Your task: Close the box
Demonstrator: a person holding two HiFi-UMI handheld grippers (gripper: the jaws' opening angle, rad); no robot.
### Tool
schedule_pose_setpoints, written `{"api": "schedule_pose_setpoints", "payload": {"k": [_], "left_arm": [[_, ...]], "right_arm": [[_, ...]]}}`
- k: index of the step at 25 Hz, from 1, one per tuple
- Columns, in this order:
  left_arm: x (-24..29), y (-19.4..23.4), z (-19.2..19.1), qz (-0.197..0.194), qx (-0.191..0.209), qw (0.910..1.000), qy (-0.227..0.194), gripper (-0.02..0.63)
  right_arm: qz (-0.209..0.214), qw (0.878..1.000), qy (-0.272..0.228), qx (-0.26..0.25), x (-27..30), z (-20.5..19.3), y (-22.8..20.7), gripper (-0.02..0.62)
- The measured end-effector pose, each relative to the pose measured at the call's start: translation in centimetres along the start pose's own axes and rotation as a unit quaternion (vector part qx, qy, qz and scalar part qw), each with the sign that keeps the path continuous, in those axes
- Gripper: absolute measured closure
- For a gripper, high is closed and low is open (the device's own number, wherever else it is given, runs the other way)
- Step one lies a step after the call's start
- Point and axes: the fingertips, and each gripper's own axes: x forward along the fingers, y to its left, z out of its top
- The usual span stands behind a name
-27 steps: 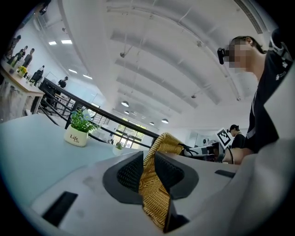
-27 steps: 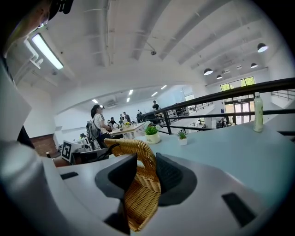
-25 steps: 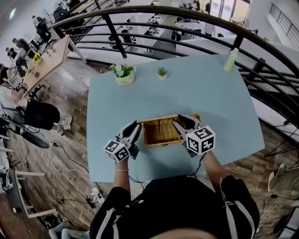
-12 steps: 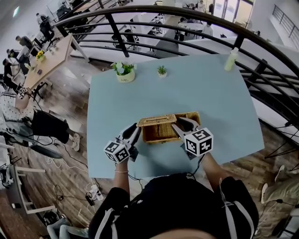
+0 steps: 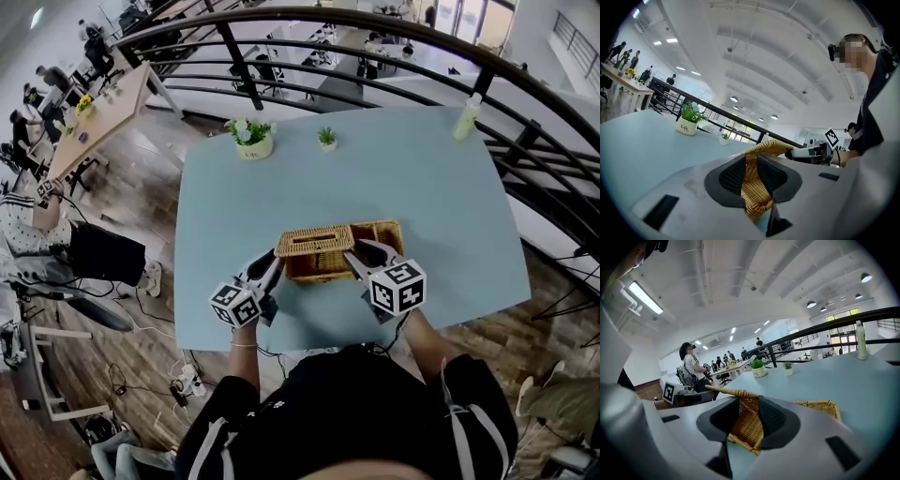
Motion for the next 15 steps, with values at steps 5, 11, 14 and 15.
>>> {"api": "schedule_pose_setpoints", "payload": {"k": [5, 11, 14, 15], "left_arm": [[-0.2, -0.2, -0.7, 0.007, -0.011, 0.9999, -0.001, 0.549], [-0.6, -0.3, -1.5, 0.013, -0.02, 0.9997, 0.0, 0.549], [-0.7, -0.4, -1.7, 0.016, -0.022, 0.9996, 0.002, 0.549], [-0.7, -0.4, -1.8, 0.016, -0.022, 0.9996, 0.004, 0.549]], "right_arm": [[0.005, 1.0, 0.009, 0.01, -0.1, -1.1, 0.1, 0.468], [0.009, 1.0, 0.019, 0.017, 0.0, -2.3, 0.1, 0.468], [0.01, 0.999, 0.024, 0.02, 0.0, -2.7, 0.0, 0.468], [0.01, 0.999, 0.026, 0.021, 0.1, -2.9, 0.0, 0.468]]}}
